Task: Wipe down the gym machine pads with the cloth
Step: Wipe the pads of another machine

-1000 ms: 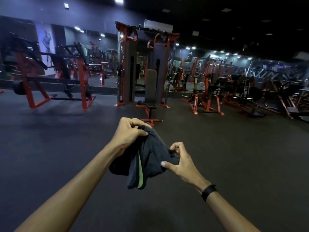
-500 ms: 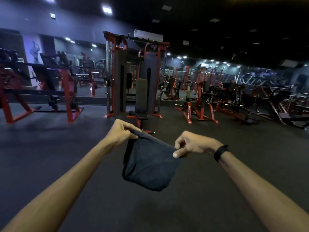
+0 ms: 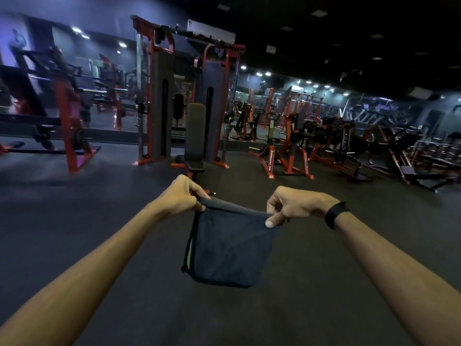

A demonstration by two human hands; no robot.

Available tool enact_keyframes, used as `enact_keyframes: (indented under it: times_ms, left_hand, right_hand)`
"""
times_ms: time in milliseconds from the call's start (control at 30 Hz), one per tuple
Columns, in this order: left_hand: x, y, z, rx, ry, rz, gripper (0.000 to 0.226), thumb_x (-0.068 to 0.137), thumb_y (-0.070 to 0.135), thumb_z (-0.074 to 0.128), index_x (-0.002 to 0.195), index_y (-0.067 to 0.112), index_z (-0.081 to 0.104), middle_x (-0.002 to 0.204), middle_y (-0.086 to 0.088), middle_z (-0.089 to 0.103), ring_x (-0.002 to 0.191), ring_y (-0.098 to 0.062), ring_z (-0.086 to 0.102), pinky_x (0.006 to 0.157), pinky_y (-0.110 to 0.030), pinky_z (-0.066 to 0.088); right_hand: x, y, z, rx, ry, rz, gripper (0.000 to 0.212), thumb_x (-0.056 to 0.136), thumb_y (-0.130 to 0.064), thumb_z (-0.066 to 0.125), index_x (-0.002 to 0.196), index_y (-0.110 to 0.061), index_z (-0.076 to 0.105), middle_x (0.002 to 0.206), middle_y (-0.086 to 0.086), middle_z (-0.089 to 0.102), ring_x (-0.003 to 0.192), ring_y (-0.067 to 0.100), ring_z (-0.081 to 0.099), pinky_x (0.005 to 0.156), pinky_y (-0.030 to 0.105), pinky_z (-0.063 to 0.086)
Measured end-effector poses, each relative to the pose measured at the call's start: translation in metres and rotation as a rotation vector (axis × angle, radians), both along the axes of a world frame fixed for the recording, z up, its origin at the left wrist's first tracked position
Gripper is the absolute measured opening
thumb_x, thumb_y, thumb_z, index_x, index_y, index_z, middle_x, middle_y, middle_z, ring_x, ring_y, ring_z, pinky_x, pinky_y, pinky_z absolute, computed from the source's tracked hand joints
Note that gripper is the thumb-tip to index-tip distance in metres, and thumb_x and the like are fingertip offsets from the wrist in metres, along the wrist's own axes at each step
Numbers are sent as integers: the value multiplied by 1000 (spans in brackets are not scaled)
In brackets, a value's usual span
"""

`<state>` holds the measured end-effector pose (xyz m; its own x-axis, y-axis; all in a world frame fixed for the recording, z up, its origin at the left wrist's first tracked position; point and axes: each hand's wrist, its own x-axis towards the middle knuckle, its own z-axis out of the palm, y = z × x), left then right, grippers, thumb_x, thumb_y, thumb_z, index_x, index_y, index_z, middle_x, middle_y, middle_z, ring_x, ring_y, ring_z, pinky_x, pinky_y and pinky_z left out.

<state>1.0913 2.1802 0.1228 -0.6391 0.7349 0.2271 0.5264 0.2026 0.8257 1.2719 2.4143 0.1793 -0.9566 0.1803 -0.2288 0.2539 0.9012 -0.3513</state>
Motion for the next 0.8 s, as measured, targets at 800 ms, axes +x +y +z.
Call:
enact_keyframes:
  times_ms: [800]
  left_hand:
    - [-248,509,37,71,94,-68,30,68,-4,64,61,23,76,68,6,73,88,-15,68,87,-38,56]
  right_hand:
    - [-205,466,12,179,418,-256,19,81,-29,84,73,-29,67,80,-8,70,78,7,65,71,32,54]
